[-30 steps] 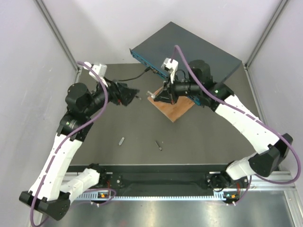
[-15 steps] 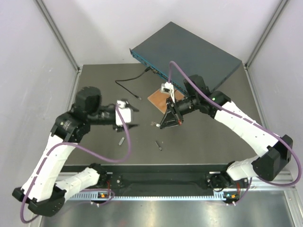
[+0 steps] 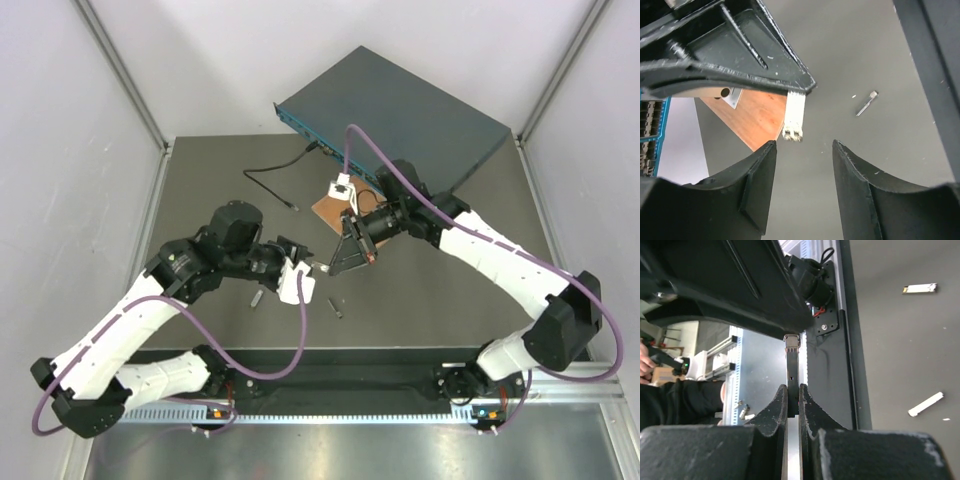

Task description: Insert the plug into the switch port

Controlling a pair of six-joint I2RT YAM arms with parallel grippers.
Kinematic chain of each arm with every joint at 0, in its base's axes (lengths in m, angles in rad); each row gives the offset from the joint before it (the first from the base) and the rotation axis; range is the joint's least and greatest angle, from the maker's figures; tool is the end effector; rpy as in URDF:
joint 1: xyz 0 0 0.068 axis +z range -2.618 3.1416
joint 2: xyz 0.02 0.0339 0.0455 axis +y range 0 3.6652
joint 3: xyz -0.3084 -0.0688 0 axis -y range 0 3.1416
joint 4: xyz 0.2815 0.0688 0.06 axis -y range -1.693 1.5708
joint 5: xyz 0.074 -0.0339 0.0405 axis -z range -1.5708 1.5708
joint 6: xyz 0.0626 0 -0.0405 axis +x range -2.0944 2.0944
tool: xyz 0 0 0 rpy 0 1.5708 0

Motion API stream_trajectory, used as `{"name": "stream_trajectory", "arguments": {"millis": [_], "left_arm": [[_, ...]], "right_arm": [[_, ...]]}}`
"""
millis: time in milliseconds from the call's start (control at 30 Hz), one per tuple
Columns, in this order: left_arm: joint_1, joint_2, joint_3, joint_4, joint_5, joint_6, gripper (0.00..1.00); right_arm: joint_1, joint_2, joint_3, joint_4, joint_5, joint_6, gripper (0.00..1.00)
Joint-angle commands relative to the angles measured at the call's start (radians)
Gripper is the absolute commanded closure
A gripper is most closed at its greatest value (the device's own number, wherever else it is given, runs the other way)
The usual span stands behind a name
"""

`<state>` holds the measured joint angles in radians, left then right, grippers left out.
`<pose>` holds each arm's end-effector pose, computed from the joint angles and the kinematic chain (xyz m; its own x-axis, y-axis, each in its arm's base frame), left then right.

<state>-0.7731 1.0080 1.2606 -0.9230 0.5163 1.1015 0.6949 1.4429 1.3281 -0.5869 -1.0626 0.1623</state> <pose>0.1313 -0.1713 0.4230 0.5875 0.5105 -0.6279 0.7965 -0.2276 0.5601 0.2315 0.2642 0.3793 -0.6225 -0.4165 -0.6626 -0.7331 0.0140 0.6799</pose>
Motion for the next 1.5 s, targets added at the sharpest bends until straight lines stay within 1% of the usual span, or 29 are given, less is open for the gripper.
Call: {"name": "stream_trajectory", "arguments": {"millis": [0,67,133,200,233,367,433,533,600,633,667,700,733,767,800,867,900,967,1000,1067,1100,1133,1200,1267,1300,1367,1400,1433,1467], "left_arm": [[-0.026,0.009,-0.009,0.062,-0.048,0.067,0.47],[-0.037,0.012,-0.02,0.076,-0.065,0.07,0.48],[-0.041,0.011,-0.024,0.079,-0.073,0.084,0.51],[-0.045,0.011,-0.032,0.088,-0.071,0.086,0.55],[-0.049,0.012,-0.033,0.087,-0.073,0.089,0.61],[-0.052,0.012,-0.049,0.087,-0.101,0.112,0.71],[-0.052,0.012,-0.056,0.087,-0.102,0.116,0.73],[-0.054,0.009,-0.059,0.09,-0.102,0.107,0.78],[-0.054,0.009,-0.061,0.096,-0.105,0.086,0.89],[-0.054,0.01,-0.059,0.098,-0.107,0.074,0.93],[-0.054,0.009,-0.059,0.102,-0.105,0.057,0.97],[-0.054,0.006,-0.059,0.117,-0.108,0.002,1.0],[-0.054,0.003,-0.061,0.125,-0.107,-0.035,1.0],[-0.054,0.001,-0.063,0.13,-0.107,-0.069,1.0],[-0.054,-0.006,-0.064,0.141,-0.101,-0.15,1.0],[-0.054,-0.016,-0.063,0.144,-0.088,-0.242,1.0],[-0.054,-0.02,-0.061,0.144,-0.081,-0.332,1.0],[-0.054,-0.032,-0.056,0.168,-0.082,-0.441,1.0],[-0.054,-0.037,-0.053,0.177,-0.085,-0.547,1.0],[-0.052,-0.054,-0.056,0.234,-0.125,-0.656,1.0],[-0.052,-0.057,-0.059,0.255,-0.145,-0.786,1.0],[-0.046,-0.058,-0.064,0.271,-0.159,-0.84,1.0],[-0.023,-0.065,-0.07,0.309,-0.145,-0.946,1.0],[0.014,-0.06,-0.073,0.344,-0.168,-1.014,1.0],[0.032,-0.051,-0.067,0.367,-0.182,-1.06,1.0],[0.044,-0.016,-0.03,0.386,-0.217,-1.098,1.0],[0.049,0.001,-0.017,0.391,-0.252,-1.118,1.0],[0.051,0.02,0.017,0.385,-0.275,-1.131,1.0],[0.052,0.065,0.038,0.374,-0.294,-1.132,1.0]], "right_arm": [[0.021,0.02,0.005,0.087,-0.04,0.048,1.0],[0.023,0.03,0.019,0.101,-0.045,0.068,1.0],[0.026,0.042,0.031,0.11,-0.05,0.081,1.0],[0.028,0.053,0.04,0.117,-0.048,0.088,1.0],[0.026,0.054,0.042,0.118,-0.048,0.094,1.0],[0.026,0.063,0.049,0.131,-0.056,0.108,1.0],[0.028,0.063,0.051,0.133,-0.059,0.108,1.0],[0.026,0.062,0.052,0.133,-0.059,0.108,1.0],[0.028,0.059,0.056,0.133,-0.06,0.109,0.99],[0.028,0.059,0.056,0.134,-0.06,0.111,0.9],[0.028,0.059,0.065,0.13,-0.06,0.106,0.65],[0.025,0.053,0.074,0.116,-0.05,0.095,0.51],[0.023,0.05,0.088,0.099,-0.037,0.059,0.42],[0.022,0.044,0.121,0.057,-0.022,0.033,0.34],[0.017,0.033,0.141,0.038,0.028,-0.01,0.24],[0.009,0.019,0.187,0.021,0.07,-0.03,0.18],[-0.006,0.01,0.201,0.019,0.091,-0.032,0.12],[-0.026,-0.005,0.242,0.019,0.104,-0.029,0.07],[-0.047,-0.013,0.253,0.03,0.133,-0.027,0.07],[-0.075,-0.044,0.272,0.053,0.193,0.009,0.05],[-0.11,-0.055,0.27,0.08,0.203,0.034,0.05],[-0.129,-0.067,0.272,0.122,0.213,0.083,0.05],[-0.185,-0.105,0.279,0.145,0.251,0.118,0.04],[-0.234,-0.154,0.269,0.174,0.263,0.161,0.03],[-0.292,-0.173,0.263,0.18,0.273,0.173,0.02],[-0.36,-0.235,0.237,0.187,0.291,0.204,0.01],[-0.429,-0.257,0.226,0.188,0.314,0.21,0.01],[-0.463,-0.28,0.212,0.188,0.326,0.226,0.01],[-0.504,-0.33,0.182,0.18,0.335,0.238,0.0]]}}
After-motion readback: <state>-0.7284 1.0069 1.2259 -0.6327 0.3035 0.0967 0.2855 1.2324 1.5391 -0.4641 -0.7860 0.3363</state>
